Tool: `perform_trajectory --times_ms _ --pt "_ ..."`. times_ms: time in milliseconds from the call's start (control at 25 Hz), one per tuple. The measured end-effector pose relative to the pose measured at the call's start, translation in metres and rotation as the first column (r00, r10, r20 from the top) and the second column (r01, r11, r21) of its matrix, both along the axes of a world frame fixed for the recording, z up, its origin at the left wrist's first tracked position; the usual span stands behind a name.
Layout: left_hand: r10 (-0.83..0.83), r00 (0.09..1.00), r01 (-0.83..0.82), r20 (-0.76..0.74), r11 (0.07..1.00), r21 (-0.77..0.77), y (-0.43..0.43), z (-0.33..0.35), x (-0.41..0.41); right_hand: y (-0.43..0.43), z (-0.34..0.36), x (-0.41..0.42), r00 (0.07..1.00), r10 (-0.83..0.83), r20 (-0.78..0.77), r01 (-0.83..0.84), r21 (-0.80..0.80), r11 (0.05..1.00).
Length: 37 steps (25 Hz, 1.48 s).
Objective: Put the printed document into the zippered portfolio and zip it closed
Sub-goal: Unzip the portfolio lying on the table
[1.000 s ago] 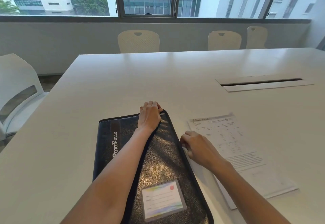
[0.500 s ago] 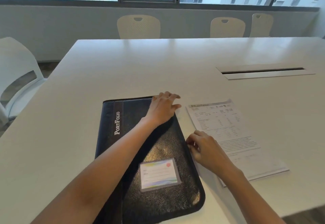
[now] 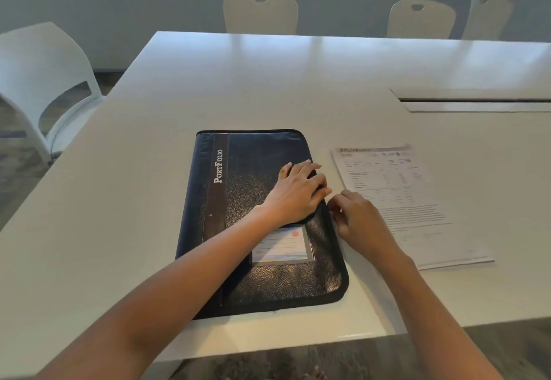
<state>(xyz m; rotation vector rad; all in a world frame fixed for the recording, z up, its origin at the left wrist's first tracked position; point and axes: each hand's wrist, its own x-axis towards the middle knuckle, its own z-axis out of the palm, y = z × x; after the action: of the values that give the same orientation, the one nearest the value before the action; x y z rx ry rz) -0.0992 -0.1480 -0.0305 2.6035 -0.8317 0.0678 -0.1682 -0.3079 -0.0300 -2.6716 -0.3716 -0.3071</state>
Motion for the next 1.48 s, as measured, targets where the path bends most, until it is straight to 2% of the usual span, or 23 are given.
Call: perform_trajectory --times_ms 360,760,920,1080,1240,1320,1480 --pt "-0.033 0.999 0.032 0.000 0.996 -0.089 0.003 -0.005 0.006 -0.012 -0.005 -0.064 0.998 0.017 -0.056 -0.015 0.039 0.999" --pt "-0.007 1.000 0.007 -0.014 1.000 -0.022 -0.002 -0.004 0.030 0.003 -0.003 -0.126 0.989 -0.095 -0.114 0.103 0.069 0.992" --pt "-0.027 1.000 0.027 0.011 0.999 -0.026 -0.003 -0.001 0.031 0.014 -0.003 -0.130 0.989 -0.083 -0.119 0.097 0.116 0.989" --pt "-0.091 0.996 0.091 0.001 0.992 -0.089 0.008 0.011 0.011 -0.005 0.004 -0.117 0.983 -0.134 -0.128 0.163 0.248 0.955" --pt "-0.149 0.976 0.108 -0.157 0.964 -0.243 0.031 0.020 -0.054 -0.005 0.003 -0.089 0.968 -0.209 -0.141 0.245 0.326 0.913" --pt "-0.184 0.976 0.158 -0.114 0.965 -0.209 0.043 0.018 -0.094 0.000 0.003 -0.075 0.967 -0.195 -0.166 0.239 0.311 0.920" --pt "-0.196 0.975 0.192 0.107 0.980 0.046 0.047 0.005 -0.143 0.005 0.006 -0.050 0.947 -0.232 -0.225 0.285 0.247 0.926"
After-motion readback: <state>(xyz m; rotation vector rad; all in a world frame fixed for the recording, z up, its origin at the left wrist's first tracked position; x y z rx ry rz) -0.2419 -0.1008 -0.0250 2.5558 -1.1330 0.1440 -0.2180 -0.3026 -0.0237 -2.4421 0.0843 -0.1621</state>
